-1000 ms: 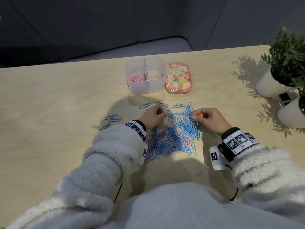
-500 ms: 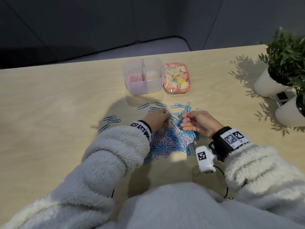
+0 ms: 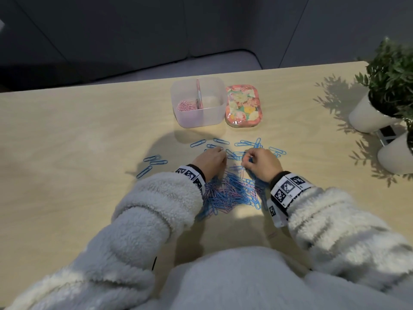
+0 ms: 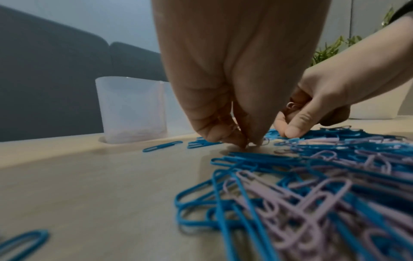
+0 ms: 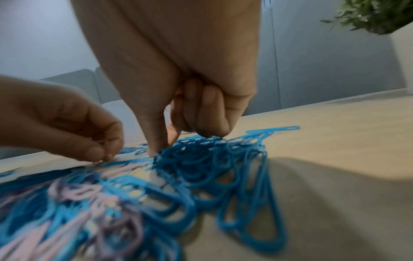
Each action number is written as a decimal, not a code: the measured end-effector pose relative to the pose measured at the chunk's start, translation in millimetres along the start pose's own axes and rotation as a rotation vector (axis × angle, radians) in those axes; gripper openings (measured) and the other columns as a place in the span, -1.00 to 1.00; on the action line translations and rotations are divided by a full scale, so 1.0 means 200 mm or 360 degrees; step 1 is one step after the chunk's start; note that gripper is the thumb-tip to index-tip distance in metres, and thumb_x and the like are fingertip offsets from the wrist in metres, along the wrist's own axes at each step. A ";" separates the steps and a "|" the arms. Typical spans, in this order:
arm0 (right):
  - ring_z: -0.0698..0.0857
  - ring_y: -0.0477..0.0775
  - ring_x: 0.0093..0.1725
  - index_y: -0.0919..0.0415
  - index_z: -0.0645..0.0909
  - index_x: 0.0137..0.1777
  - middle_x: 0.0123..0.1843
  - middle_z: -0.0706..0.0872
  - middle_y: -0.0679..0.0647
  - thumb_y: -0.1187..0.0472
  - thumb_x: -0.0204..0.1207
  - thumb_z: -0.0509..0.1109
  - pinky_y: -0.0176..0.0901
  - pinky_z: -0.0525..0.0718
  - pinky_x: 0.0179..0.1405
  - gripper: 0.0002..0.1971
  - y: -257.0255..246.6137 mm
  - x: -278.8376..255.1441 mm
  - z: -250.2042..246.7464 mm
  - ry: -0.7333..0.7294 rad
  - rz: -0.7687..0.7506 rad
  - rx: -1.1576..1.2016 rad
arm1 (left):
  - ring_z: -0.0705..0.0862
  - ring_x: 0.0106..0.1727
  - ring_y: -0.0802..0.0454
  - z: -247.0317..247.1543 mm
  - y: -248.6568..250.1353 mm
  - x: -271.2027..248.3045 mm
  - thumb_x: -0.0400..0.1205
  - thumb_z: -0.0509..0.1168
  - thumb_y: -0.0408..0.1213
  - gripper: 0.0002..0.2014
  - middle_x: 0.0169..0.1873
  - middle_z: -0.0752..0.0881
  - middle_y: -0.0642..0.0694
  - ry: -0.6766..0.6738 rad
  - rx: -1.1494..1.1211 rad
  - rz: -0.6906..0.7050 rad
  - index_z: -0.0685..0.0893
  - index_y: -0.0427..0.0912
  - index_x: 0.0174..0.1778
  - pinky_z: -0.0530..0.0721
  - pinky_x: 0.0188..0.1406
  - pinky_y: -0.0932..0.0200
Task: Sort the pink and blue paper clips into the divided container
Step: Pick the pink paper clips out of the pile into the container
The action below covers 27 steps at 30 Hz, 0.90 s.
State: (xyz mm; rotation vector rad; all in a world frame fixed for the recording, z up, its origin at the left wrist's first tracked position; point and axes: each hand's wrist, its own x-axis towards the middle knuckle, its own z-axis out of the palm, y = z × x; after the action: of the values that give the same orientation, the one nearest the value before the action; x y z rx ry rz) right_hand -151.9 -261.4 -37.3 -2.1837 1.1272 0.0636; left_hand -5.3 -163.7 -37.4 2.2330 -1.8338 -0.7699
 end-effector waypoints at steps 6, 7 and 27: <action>0.48 -0.02 -0.42 -0.01 0.64 -0.26 -0.49 0.50 -0.09 0.16 0.43 0.43 -0.18 0.41 -0.28 -0.93 -0.01 0.00 -0.02 0.0000 -0.0070 0.0014 | 0.62 0.17 -0.18 -0.06 -0.02 -0.02 0.66 0.09 -0.43 -0.80 0.13 0.67 -0.30 0.0057 -0.0665 -0.0328 0.57 -0.34 0.11 0.53 0.06 0.13; 0.50 0.01 -0.38 0.01 0.67 -0.22 -0.50 0.49 -0.10 0.16 0.43 0.44 -0.18 0.40 -0.28 -0.97 -0.02 0.00 -0.01 -0.0029 -0.0098 -0.0027 | 0.63 0.11 -0.16 -0.07 -0.01 -0.01 0.66 0.06 -0.45 -0.80 0.09 0.67 -0.30 0.0039 -0.0799 -0.0380 0.56 -0.30 0.09 0.55 -0.05 0.20; 0.63 0.16 -0.23 0.13 0.61 -0.36 -0.34 0.66 0.07 0.17 0.33 0.43 -0.18 0.49 -0.23 -0.90 -0.13 0.01 0.06 -0.0061 0.0148 -0.0213 | 0.61 0.11 -0.19 -0.01 0.02 -0.04 0.60 0.22 -0.32 -0.80 0.08 0.64 -0.26 -0.0211 -0.0054 -0.0013 0.63 -0.24 0.10 0.53 0.09 0.02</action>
State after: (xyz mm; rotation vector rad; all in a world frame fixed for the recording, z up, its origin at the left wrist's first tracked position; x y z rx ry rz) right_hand -128.2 -245.4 -33.1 -2.2353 1.2342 0.2269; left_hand -9.2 -158.2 -32.0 2.2190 -1.8544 -0.9644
